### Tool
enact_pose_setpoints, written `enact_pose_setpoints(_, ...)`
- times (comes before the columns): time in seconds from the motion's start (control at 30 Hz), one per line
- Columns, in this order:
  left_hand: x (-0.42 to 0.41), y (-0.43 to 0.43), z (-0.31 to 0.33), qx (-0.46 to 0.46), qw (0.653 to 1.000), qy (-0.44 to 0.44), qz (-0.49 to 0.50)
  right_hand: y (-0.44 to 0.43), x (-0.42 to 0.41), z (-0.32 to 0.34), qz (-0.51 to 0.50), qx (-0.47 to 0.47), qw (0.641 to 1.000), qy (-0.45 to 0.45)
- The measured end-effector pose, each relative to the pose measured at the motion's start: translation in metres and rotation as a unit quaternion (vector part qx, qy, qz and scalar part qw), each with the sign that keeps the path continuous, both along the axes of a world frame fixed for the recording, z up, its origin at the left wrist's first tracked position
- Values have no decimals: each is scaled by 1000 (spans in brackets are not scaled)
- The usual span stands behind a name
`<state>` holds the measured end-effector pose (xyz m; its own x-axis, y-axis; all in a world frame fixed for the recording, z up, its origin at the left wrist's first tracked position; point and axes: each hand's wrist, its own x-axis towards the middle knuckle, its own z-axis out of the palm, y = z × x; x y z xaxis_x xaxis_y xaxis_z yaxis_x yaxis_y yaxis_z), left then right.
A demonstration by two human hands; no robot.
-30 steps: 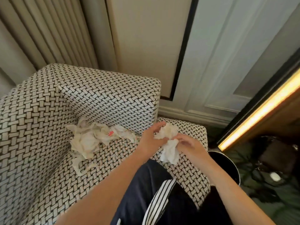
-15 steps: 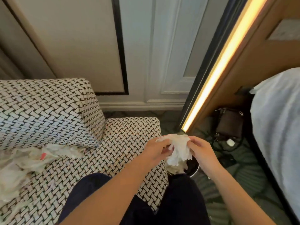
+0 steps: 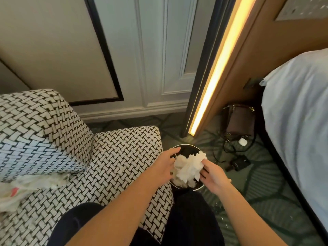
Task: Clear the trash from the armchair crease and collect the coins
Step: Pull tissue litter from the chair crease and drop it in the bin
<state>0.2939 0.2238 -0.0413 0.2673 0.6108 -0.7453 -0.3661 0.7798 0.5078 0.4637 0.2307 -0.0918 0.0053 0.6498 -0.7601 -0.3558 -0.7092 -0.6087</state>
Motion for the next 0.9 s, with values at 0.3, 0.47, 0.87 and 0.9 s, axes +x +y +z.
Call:
enact_pose_setpoints(0.3, -25, -12, -16, 27, 999, 23, 9, 9, -17, -15, -85, -81, 990, 80)
enact_pose_setpoints(0.47, -33, -16, -17, 41, 999, 20, 14, 12, -23, -7, -76, -84, 992, 56)
enact_pose_setpoints(0.87, -46, -34, -8, 56, 998, 21, 22, 8, -22, 15, -108, -58, 991, 58)
enact_pose_setpoints(0.9, -49, -37, -6, 57, 998, 26, 22, 7, -22, 18, -98, -51, 993, 51)
